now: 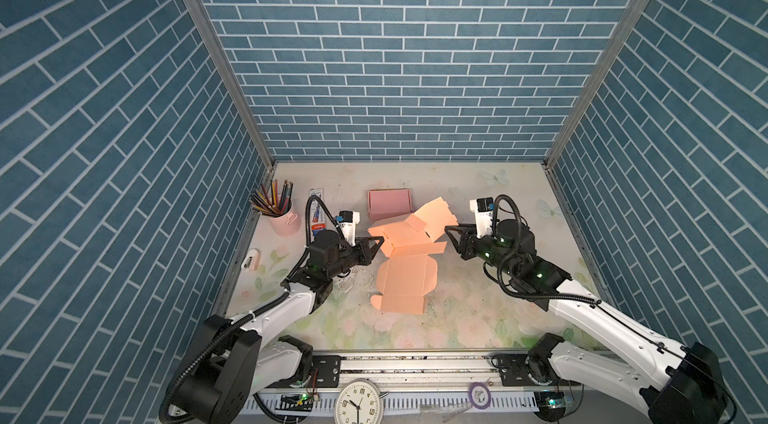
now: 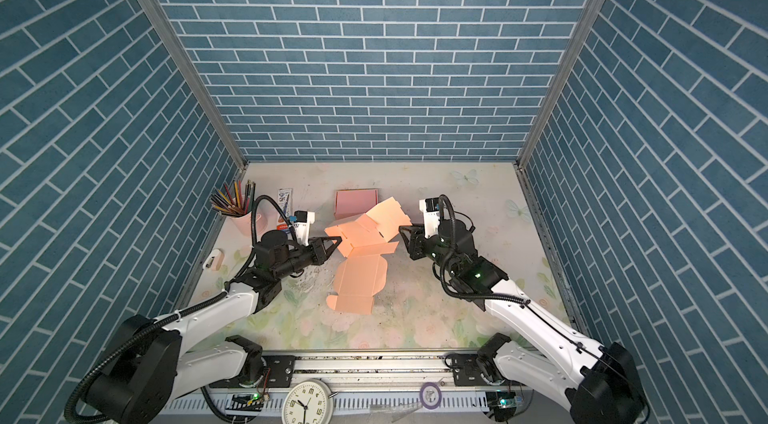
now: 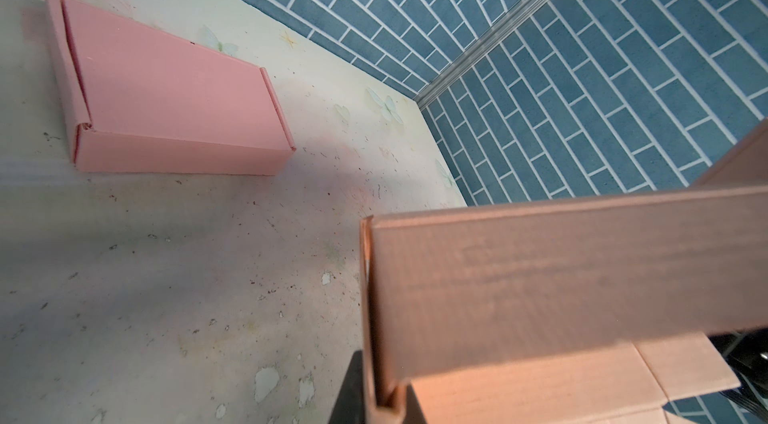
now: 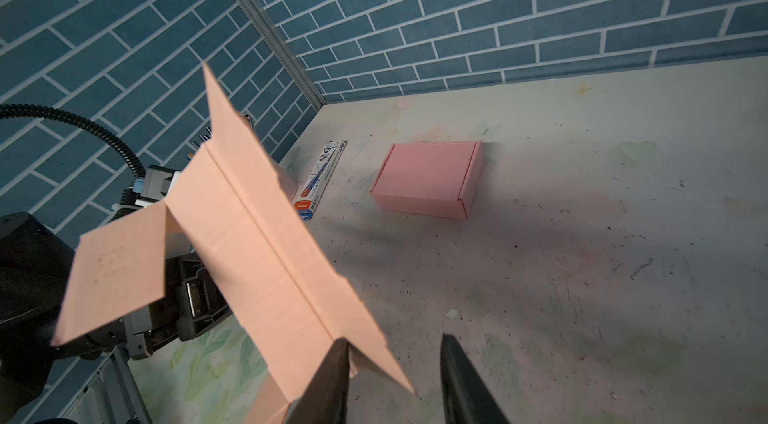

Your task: Fold the paper box

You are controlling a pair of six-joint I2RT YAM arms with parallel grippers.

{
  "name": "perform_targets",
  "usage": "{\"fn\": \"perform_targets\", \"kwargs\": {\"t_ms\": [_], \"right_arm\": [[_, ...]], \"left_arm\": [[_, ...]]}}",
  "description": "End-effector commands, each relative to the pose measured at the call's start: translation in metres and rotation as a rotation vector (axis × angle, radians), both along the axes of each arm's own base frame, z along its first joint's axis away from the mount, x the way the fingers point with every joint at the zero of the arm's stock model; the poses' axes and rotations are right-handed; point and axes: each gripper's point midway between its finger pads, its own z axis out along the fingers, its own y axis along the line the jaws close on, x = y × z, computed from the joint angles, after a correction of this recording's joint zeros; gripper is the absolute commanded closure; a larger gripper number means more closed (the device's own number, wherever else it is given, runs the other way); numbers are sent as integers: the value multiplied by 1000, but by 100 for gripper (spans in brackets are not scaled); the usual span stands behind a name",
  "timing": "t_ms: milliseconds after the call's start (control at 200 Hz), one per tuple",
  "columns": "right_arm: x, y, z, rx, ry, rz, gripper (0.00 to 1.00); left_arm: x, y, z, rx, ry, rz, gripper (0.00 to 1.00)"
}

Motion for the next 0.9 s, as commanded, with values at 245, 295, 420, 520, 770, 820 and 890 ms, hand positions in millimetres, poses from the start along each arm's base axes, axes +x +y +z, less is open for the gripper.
{"fn": "perform_targets", "kwargs": {"t_ms": [245, 295, 420, 520, 770, 820, 890], "right_arm": [[-25, 6, 23, 80, -103, 134, 57], [-30, 6, 27, 91, -122, 152, 55], [-42, 7, 32, 117, -167, 208, 51], [-51, 6, 31, 142, -198, 232, 48], [-60, 10, 29, 192, -234, 285, 47], [-60, 11, 29, 201, -234, 290, 47], [-59, 13, 27, 206, -230, 295, 47]], "left_arm": [[14, 6, 9, -73, 17, 22, 89], [15, 6, 10, -83, 20, 24, 89], [17, 6, 16, -99, 17, 24, 89], [16, 4, 23, -108, 7, 17, 89], [15, 2, 32, -119, -10, 0, 89], [15, 2, 34, -120, -13, 0, 89], [14, 3, 36, -120, -17, -1, 89]]}}
